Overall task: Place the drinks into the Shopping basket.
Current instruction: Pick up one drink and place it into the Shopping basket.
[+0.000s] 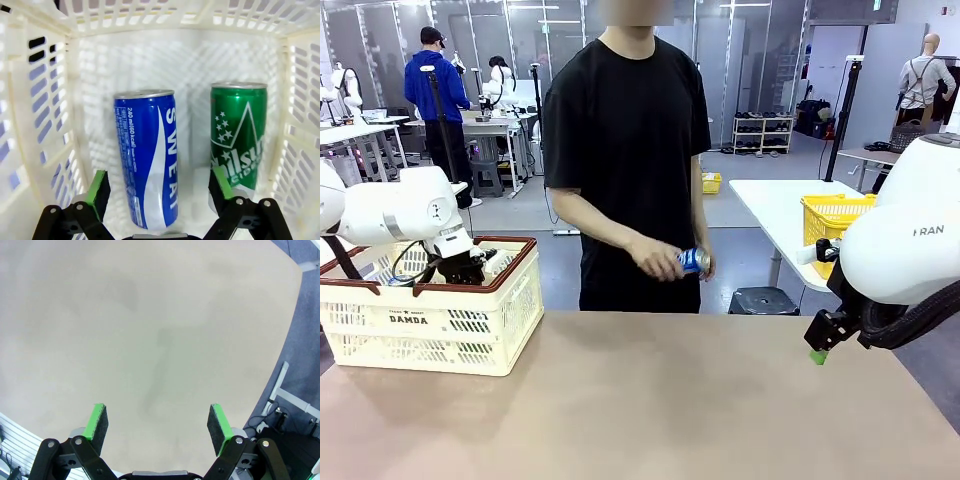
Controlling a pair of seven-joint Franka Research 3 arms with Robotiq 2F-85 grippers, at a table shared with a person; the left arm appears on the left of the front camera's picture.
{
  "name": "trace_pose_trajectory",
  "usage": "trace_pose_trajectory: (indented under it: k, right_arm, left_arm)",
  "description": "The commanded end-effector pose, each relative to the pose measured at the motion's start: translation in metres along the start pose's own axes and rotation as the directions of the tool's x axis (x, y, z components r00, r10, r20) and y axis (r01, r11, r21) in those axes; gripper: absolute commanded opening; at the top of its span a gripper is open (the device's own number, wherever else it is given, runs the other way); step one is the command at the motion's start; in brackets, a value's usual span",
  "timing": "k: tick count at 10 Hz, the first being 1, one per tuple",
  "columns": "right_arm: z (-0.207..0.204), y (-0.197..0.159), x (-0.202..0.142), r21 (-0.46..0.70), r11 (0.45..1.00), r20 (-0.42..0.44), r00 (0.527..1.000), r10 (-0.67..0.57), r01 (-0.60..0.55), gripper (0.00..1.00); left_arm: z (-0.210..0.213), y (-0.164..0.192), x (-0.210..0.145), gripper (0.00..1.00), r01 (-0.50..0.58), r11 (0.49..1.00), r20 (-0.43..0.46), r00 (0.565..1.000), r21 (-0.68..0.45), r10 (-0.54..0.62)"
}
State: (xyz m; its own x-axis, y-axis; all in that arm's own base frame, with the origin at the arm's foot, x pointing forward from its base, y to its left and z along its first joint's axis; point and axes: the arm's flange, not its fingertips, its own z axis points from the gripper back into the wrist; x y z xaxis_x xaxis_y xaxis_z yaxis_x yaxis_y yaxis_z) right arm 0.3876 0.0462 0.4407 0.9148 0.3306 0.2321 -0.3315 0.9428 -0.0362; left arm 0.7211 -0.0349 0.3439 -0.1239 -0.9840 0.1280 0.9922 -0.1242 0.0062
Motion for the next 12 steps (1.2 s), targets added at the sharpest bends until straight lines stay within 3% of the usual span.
trace_pose_trajectory:
  k: [1,3,6,8,10,12]
  right_arm:
    - [-0.001,-0.001,-0.002,-0.001,1.000,-0.001,1.000,0.003,-0.003,1.00]
    - [-0.001,-0.001,-0.002,-0.001,1.000,-0.001,1.000,0.003,-0.003,1.00]
    - [-0.001,-0.001,-0.002,-0.001,1.000,-0.001,1.000,0.003,-0.003,1.00]
    - [-0.001,-0.001,-0.002,-0.001,1.000,-0.001,1.000,0.003,-0.003,1.00]
    - [-0.001,-0.001,-0.002,-0.001,1.000,-0.001,1.000,0.003,-0.003,1.00]
    - [-0.001,-0.001,-0.002,-0.001,1.000,-0.001,1.000,0.003,-0.003,1.00]
  left_arm:
    - [0.018,-0.019,0.003,1.00,-0.015,0.999,-0.025,1.000,0.045,0.016]
    - [0.036,-0.032,0.000,1.00,-0.020,0.998,-0.026,0.999,0.056,0.021]
    - [0.097,-0.078,0.017,1.00,0.038,0.989,-0.042,0.999,0.142,-0.033]
    - [0.132,-0.090,0.023,1.00,0.062,0.984,-0.069,0.996,0.165,-0.051]
    - [0.155,-0.116,0.034,1.00,0.127,0.980,-0.052,0.991,0.155,-0.121]
    - [0.171,-0.154,0.055,1.00,0.192,0.965,-0.099,0.979,0.181,-0.177]
